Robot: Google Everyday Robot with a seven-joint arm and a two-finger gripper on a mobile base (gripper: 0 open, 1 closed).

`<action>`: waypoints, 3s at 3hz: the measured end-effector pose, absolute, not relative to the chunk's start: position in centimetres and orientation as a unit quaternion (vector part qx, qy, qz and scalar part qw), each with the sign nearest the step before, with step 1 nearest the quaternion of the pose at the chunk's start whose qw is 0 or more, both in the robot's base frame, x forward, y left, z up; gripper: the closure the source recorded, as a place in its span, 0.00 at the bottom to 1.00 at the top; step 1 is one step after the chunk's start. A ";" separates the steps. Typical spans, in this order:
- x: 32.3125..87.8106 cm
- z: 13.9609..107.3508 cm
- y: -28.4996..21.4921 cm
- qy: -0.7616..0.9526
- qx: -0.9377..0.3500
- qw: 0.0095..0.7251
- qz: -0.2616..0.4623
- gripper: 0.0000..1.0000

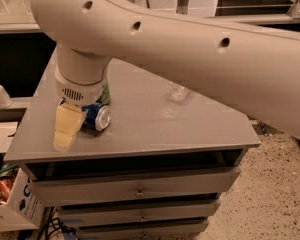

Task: Place pepsi can upright

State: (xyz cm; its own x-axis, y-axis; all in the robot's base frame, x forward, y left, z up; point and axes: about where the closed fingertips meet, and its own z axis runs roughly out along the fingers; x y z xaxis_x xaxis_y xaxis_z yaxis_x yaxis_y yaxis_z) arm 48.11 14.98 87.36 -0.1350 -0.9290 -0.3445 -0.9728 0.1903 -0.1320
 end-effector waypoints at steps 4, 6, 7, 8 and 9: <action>49.9 84.0 17.9 0.768 -0.625 0.135 0.030 0.00; 51.3 83.4 18.3 0.789 -0.605 0.106 0.010 0.16; 51.6 83.0 18.1 0.803 -0.589 0.093 0.002 0.38; 51.9 83.1 17.9 0.811 -0.579 0.084 -0.002 0.61; 52.1 83.9 17.5 0.815 -0.573 0.090 0.009 0.84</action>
Offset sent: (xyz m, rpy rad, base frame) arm 0.0115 0.0310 -0.0306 -0.0666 0.0410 -0.0261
